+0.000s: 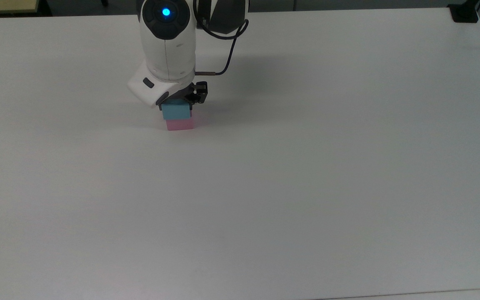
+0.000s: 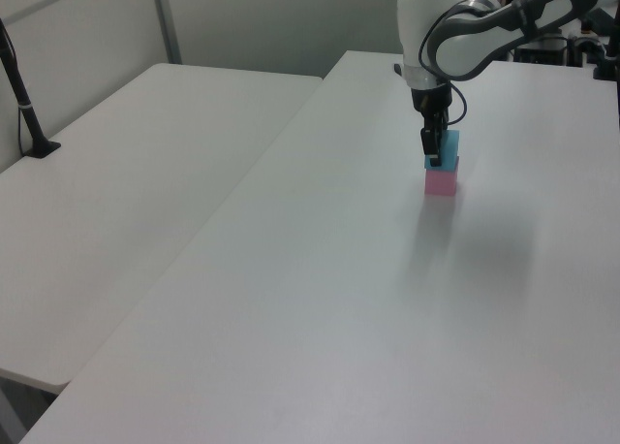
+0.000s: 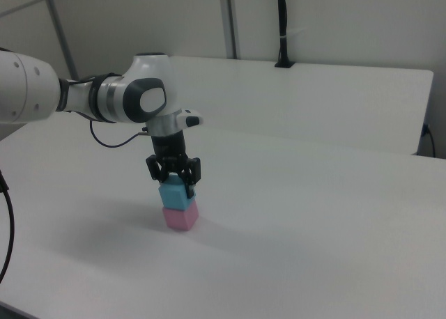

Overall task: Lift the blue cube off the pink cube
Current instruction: 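Lift the light-blue cube off the pink cube, then move the held blue cube away from the pink cube and lower it onto the table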

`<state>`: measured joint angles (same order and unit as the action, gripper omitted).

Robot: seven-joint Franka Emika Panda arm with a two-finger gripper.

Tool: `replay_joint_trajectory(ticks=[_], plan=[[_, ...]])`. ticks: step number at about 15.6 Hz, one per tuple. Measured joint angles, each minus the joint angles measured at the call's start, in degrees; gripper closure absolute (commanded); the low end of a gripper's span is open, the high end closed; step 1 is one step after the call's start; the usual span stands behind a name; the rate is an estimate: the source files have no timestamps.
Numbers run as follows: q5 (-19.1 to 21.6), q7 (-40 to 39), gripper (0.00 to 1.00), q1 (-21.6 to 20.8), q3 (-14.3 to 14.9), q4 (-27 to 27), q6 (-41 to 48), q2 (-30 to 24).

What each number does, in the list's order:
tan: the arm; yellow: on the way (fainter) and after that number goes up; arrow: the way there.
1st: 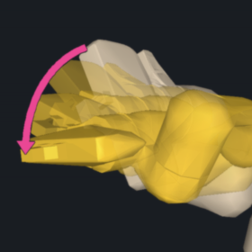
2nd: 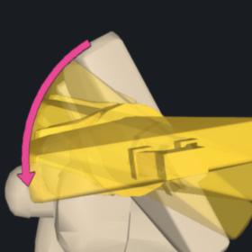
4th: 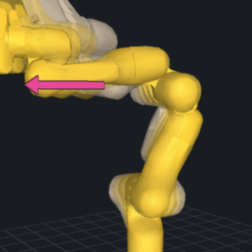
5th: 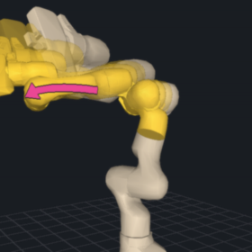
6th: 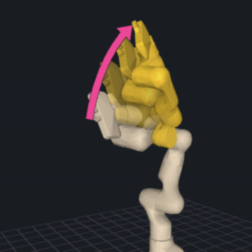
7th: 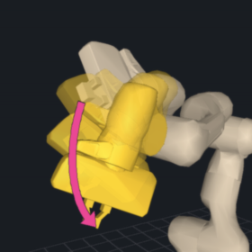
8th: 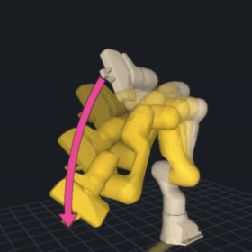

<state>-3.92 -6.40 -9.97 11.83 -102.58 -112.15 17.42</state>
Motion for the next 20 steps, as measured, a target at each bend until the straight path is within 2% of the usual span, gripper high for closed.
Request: replay_joint_trajectory(ticks=[4,8,10,13,16,17,19,20], plan=[[0.6,-2.2,0.96,0.1,0.1,1.7,1.5,-2.1],[5.4,0.0,0.94,-1.6,0.0,6.1,3.5,-3.0],[5.8,3.7,0.91,-5.1,-0.2,8.0,3.5,-0.8],[8.0,8.2,0.89,-11.3,-0.3,11.9,2.6,5.6],[8.3,12.9,0.80,-15.5,-0.3,15.8,0.2,11.8],[8.3,14.0,0.72,-16.1,-0.3,16.6,-0.8,13.4],[8.3,14.8,0.21,-16.8,-0.3,17.3,-2.5,16.5],[8.3,14.8,0.00,-16.9,-0.3,17.4,-2.9,17.3]])
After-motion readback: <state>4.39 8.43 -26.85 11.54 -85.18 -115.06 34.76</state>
